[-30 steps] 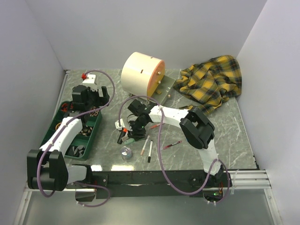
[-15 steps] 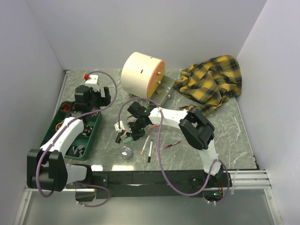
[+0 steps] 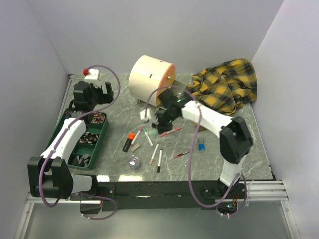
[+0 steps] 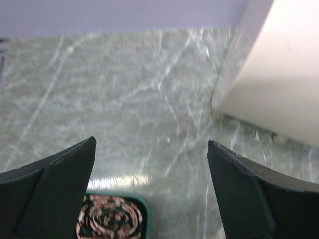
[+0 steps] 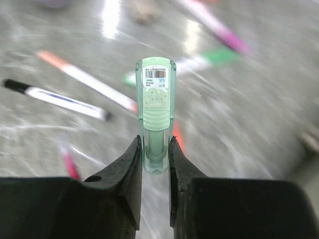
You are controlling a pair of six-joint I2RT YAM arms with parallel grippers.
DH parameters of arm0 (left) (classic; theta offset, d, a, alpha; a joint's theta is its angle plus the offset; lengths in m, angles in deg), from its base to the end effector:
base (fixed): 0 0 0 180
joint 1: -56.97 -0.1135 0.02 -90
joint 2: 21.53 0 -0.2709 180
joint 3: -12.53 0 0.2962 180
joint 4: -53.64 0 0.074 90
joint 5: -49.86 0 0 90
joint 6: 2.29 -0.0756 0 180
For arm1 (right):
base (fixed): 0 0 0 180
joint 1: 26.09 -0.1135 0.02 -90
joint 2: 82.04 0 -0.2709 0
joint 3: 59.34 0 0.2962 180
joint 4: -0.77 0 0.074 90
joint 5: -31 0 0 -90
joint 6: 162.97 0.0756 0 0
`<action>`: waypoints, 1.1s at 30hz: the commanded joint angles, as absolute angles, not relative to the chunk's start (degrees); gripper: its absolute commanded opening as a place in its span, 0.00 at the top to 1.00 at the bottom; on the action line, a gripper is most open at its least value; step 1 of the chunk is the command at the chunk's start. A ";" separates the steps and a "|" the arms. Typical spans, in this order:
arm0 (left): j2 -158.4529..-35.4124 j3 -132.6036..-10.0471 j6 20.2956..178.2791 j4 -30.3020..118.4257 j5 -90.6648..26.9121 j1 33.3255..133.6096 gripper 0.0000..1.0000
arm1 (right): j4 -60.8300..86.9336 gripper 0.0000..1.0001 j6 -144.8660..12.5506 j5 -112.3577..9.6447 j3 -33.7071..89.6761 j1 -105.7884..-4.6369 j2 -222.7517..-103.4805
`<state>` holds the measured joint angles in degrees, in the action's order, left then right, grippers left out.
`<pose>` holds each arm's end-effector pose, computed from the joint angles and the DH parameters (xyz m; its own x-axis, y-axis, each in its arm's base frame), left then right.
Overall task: Sort the stationery into containers
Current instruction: Pick up the stationery from the center of the board, then place the stationery in the drawer.
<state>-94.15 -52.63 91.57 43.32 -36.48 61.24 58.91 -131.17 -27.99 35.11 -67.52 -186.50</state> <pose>0.3737 -0.0327 0.2879 -0.3129 -0.0440 -0.9488 0.1141 0.9899 -0.0836 0.2974 0.3144 0.1955 0.2375 -0.7620 -0.6025 -0.9661 -0.2502 -0.0643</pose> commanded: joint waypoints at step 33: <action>-115.22 -76.68 93.07 48.81 -39.78 60.48 0.01 | 46.22 0.94 -120.24 -48.62 52.12 -46.20 -192.87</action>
<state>-115.54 -75.62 93.36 47.19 -38.51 60.67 47.44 -112.98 -45.22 51.46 -43.93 -192.25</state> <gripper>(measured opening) 0.995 0.303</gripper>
